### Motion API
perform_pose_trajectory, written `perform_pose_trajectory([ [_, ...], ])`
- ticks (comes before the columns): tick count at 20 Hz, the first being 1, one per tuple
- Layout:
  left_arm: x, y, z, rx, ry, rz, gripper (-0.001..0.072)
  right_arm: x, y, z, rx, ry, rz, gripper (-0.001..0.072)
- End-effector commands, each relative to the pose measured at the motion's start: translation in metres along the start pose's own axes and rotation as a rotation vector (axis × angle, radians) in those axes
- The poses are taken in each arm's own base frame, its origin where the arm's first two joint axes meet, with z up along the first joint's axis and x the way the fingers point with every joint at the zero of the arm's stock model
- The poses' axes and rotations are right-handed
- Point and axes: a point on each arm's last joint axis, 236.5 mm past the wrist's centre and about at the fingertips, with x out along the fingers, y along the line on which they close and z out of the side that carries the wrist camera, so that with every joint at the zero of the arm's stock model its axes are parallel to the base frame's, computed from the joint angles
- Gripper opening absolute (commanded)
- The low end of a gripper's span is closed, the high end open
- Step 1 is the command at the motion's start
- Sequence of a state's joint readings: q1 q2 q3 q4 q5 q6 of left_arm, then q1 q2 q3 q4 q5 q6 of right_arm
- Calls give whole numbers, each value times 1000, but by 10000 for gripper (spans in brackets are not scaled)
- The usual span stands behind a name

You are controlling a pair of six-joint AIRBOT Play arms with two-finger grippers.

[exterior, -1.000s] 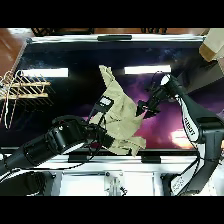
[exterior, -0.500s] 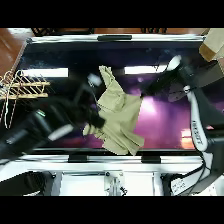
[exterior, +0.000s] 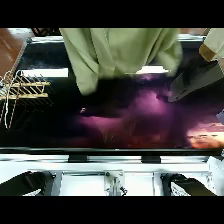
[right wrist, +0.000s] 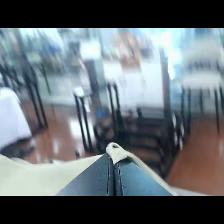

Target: Fold the shirts.

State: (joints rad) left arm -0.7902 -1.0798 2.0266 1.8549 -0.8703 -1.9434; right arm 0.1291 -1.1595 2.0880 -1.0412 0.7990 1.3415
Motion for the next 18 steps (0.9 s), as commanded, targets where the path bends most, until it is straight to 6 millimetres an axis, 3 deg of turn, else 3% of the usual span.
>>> perform_pose_trajectory([
  [1,-24,25,-38,37,160,84,42,-52,42,5,-54,81,67,54],
  [3,-40,75,-130,72,517,281,42,-55,34,-79,53,394,53,53],
  [5,-60,109,-210,88,799,413,43,-67,25,-187,177,747,42,53],
  [7,-72,127,-284,137,1001,468,43,-90,21,-293,321,1047,28,54],
  [9,-97,141,-366,142,1206,525,43,-118,22,-386,451,1255,10,54],
  [11,-127,140,-443,53,1360,552,42,-151,32,-457,563,1389,12,54],
  [12,-140,129,-476,-17,1421,523,43,-166,38,-481,608,1434,15,54],
  [14,-148,99,-518,-169,1462,431,43,-193,45,-514,667,1509,3,54],
  [16,-138,80,-534,-275,1423,367,43,-204,46,-525,676,1538,-6,54],
  [18,-119,70,-532,-328,1349,326,43,-197,45,-525,680,1509,-12,54],
])
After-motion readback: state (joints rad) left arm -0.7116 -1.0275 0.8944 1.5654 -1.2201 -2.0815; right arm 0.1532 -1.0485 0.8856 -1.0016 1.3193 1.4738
